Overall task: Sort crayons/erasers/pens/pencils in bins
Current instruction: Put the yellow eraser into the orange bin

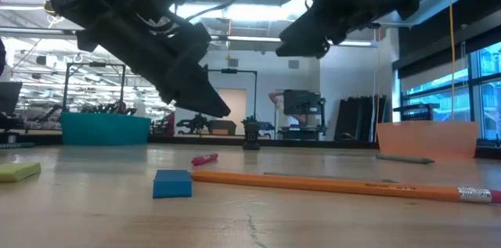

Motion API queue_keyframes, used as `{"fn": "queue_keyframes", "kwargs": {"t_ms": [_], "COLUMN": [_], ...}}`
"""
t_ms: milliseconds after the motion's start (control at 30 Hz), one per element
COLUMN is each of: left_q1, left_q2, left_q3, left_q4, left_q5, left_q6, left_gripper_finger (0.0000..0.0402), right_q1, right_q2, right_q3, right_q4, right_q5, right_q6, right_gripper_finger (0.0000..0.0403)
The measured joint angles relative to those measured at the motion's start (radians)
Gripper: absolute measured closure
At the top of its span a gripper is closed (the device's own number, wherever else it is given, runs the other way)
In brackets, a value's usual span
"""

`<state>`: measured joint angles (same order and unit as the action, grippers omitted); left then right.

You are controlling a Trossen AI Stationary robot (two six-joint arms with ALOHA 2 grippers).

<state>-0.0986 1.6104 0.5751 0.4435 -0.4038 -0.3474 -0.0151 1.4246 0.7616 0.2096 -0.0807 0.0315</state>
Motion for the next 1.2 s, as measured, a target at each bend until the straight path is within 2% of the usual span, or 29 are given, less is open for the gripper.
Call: {"fn": "queue_keyframes", "kwargs": {"t_ms": [67,133,233,333,433,533,633,767,833,1033,1200], "left_q1": [-0.026,-0.052,-0.092,-0.135,-0.179,-0.225,-0.270,-0.343,-0.390,-0.526,-0.572], "left_q2": [0.000,0.000,0.000,-0.002,-0.027,-0.090,-0.161,-0.234,-0.243,-0.194,-0.125], "left_q3": [0.000,0.000,0.000,0.000,0.000,0.000,0.000,0.000,0.000,0.000,0.000], "left_q4": [0.000,0.000,-0.001,-0.023,-0.090,-0.189,-0.330,-0.497,-0.530,-0.491,-0.484], "left_q5": [0.019,0.069,0.146,0.199,0.269,0.295,0.300,0.421,0.455,0.431,0.260], "left_q6": [-0.043,-0.089,-0.146,-0.199,-0.222,-0.223,-0.228,-0.251,-0.251,-0.135,-0.055], "left_gripper_finger": [0.0272,0.0272,0.0272,0.0272,0.0273,0.0273,0.0273,0.0273,0.0273,0.0273,0.0273], "right_q1": [0.045,0.085,0.135,0.164,0.164,0.160,0.164,0.182,0.191,0.217,0.229], "right_q2": [0.043,0.087,0.162,0.248,0.342,0.446,0.550,0.670,0.711,0.786,0.787], "right_q3": [-0.002,-0.002,-0.002,0.023,0.103,0.216,0.353,0.535,0.614,0.765,0.794], "right_q4": [0.043,0.069,0.145,0.206,0.152,0.056,0.009,-0.070,-0.151,-0.327,-0.385], "right_q5": [-0.036,-0.026,0.028,0.114,0.141,0.097,0.008,-0.117,-0.151,-0.174,-0.111], "right_q6": [-0.030,-0.048,-0.063,-0.005,0.020,-0.006,-0.074,-0.196,-0.263,-0.411,-0.404], "right_gripper_finger": [0.0130,0.0130,0.0130,0.0132,0.0133,0.0131,0.0130,0.0130,0.0130,0.0130,0.0130]}}
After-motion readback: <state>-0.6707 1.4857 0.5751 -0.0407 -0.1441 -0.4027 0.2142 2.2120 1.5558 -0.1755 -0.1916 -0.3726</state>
